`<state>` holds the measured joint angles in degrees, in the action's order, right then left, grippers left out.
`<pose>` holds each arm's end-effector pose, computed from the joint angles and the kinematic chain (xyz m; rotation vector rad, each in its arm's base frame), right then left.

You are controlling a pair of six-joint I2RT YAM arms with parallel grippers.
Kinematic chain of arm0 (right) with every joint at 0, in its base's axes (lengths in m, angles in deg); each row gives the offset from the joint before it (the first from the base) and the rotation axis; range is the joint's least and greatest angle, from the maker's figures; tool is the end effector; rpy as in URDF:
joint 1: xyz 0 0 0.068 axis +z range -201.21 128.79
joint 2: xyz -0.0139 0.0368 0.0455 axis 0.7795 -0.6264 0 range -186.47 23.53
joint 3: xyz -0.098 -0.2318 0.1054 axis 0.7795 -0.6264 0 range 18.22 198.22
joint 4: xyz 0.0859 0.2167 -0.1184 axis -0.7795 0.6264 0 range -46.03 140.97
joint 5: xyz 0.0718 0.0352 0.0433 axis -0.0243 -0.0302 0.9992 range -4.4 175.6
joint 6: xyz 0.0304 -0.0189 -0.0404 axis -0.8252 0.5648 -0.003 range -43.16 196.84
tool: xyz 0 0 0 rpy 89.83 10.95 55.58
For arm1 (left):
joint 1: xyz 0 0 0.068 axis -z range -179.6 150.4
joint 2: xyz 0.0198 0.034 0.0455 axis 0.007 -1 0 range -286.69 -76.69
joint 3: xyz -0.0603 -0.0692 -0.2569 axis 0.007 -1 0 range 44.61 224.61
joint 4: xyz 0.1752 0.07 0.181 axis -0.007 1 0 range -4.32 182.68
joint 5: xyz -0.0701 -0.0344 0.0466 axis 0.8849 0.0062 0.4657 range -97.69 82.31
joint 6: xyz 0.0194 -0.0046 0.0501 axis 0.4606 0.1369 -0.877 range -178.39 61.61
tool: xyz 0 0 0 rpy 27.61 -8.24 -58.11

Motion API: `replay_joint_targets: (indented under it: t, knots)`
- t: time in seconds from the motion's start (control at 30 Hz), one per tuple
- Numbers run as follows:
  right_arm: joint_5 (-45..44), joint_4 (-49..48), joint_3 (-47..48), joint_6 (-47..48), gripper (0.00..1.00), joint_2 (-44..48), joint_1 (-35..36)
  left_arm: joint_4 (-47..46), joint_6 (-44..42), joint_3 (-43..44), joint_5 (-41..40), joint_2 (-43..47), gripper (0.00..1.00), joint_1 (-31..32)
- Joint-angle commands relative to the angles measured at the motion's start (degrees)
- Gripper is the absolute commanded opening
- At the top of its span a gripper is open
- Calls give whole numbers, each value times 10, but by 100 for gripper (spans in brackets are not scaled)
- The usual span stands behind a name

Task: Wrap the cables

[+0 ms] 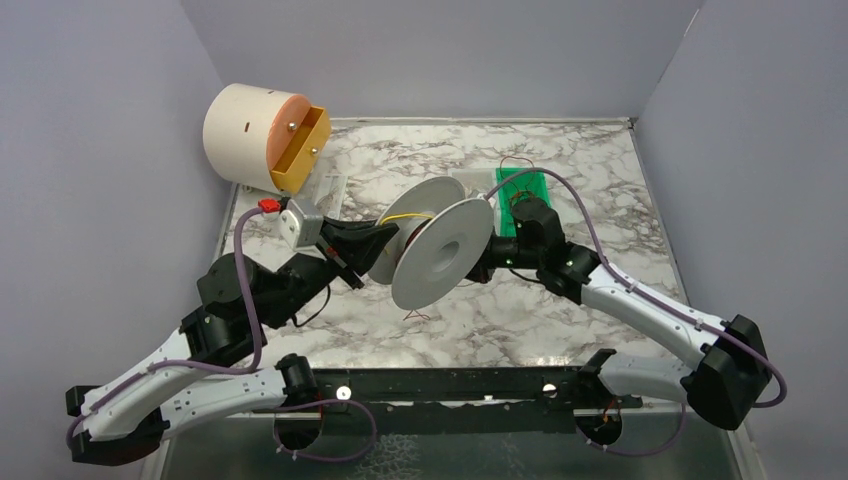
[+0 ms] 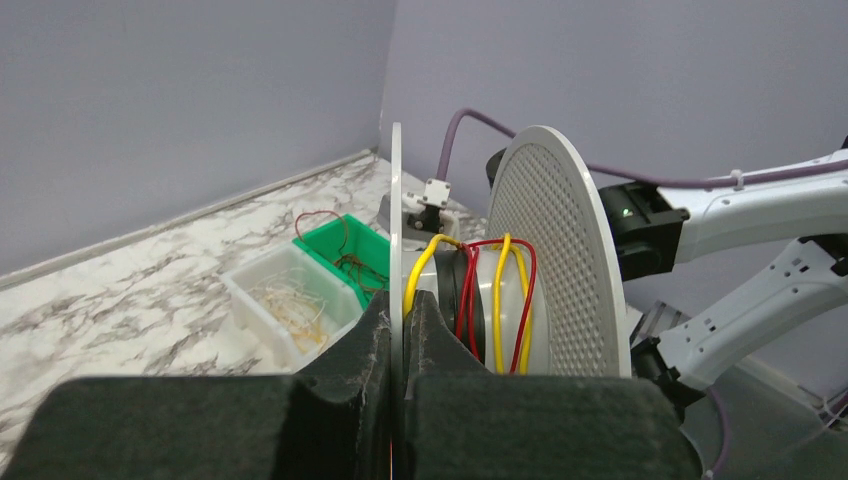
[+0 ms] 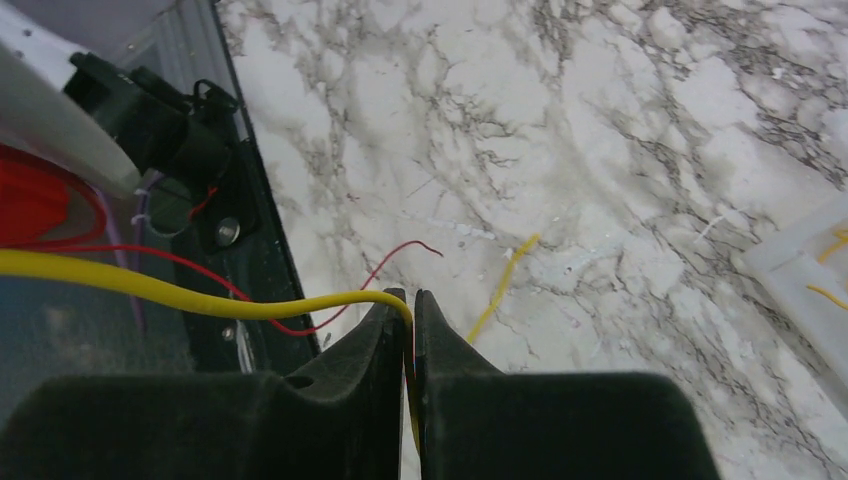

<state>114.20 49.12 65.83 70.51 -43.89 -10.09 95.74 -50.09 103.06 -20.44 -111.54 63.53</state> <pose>0.1883 0.1870 0.2862 -0.9417 1.8780 1.0157 0.0565 -0.0942 0.4430 0.4630 1.3190 -0.8998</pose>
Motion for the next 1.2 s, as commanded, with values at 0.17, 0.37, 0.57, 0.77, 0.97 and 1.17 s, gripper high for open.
replay_joint_targets:
  t: [0.17, 0.37, 0.57, 0.77, 0.97, 1.17]
  knots:
    - [93, -62, -44, -42, 14, 59, -5, -151, 31, 34, 75, -17, 0, 3]
    - [90, -94, -80, -62, 18, 90, -4, -160, 36, 36, 84, -15, 0, 3]
    - [58, -79, -82, -60, 25, 114, -4, -173, 37, 42, 91, -20, 0, 3]
    - [13, -74, -84, -70, 27, 142, -4, -181, 37, 52, 99, -30, 0, 3]
    - [-12, -72, -106, -88, 28, 182, -4, -191, 37, 51, 99, -33, 0, 2]
    - [-36, -59, -123, -95, 33, 205, -4, -200, 36, 57, 102, -38, 0, 3]
